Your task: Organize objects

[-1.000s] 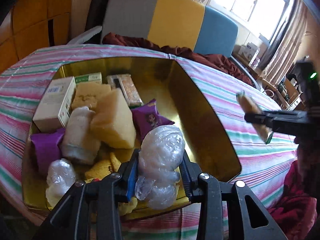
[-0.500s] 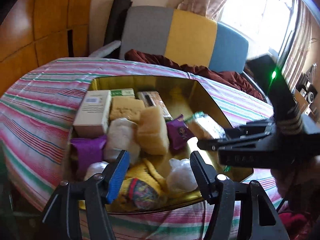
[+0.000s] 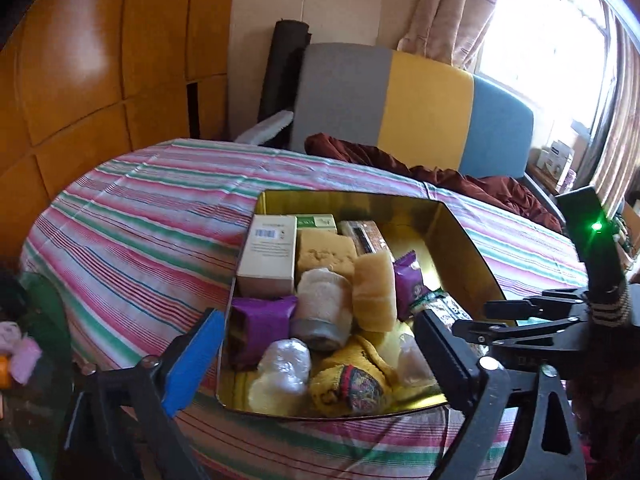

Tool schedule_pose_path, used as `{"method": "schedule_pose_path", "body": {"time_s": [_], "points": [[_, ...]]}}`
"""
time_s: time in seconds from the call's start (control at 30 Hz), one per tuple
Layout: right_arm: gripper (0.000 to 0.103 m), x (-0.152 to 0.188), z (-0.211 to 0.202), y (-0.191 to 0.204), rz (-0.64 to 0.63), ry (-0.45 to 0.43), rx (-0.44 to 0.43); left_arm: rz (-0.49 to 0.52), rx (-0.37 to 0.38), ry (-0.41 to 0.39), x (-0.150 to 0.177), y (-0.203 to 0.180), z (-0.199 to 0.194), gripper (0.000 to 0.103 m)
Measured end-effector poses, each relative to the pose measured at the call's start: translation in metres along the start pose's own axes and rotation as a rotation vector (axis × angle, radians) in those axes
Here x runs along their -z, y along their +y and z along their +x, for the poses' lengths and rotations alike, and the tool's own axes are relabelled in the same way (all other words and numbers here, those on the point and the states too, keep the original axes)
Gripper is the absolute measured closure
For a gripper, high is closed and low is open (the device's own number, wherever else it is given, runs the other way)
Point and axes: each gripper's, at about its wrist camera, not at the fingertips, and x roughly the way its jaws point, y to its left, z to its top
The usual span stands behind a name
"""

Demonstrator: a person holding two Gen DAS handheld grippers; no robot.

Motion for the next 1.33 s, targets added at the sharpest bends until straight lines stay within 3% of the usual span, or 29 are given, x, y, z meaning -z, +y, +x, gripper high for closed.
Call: {"method": "schedule_pose_path", "body": {"time_s": [0.27, 0.4, 0.57, 1.03, 1.33], "points": [[0.051, 0.016, -0.046, 0.011, 0.083, -0.189, 0.06, 0.027, -0.038, -0.056, -0.006, -0.006, -0.031, 0.0], [0.051, 0.026, -0.06, 0.018, 0.105, -0.253, 0.107, 0.03, -0.03, -0.089, -0.004, -0.011, -0.045, 0.0], [0.051, 0.038, -0.072, 0.019, 0.149, -0.313, 0.133, 0.02, -0.075, -0.083, 0.0, -0.018, -0.051, 0.0], [0.051, 0.045, -0.074, 0.015, 0.182, -0.322, 0.15, 0.02, -0.086, -0.028, 0.009, -0.018, -0.043, 0.0], [0.051, 0.044, -0.071, 0.016, 0.177, -0.319, 0.15, 0.017, -0.1, -0.04, 0.01, -0.013, -0.04, 0.0]]}}
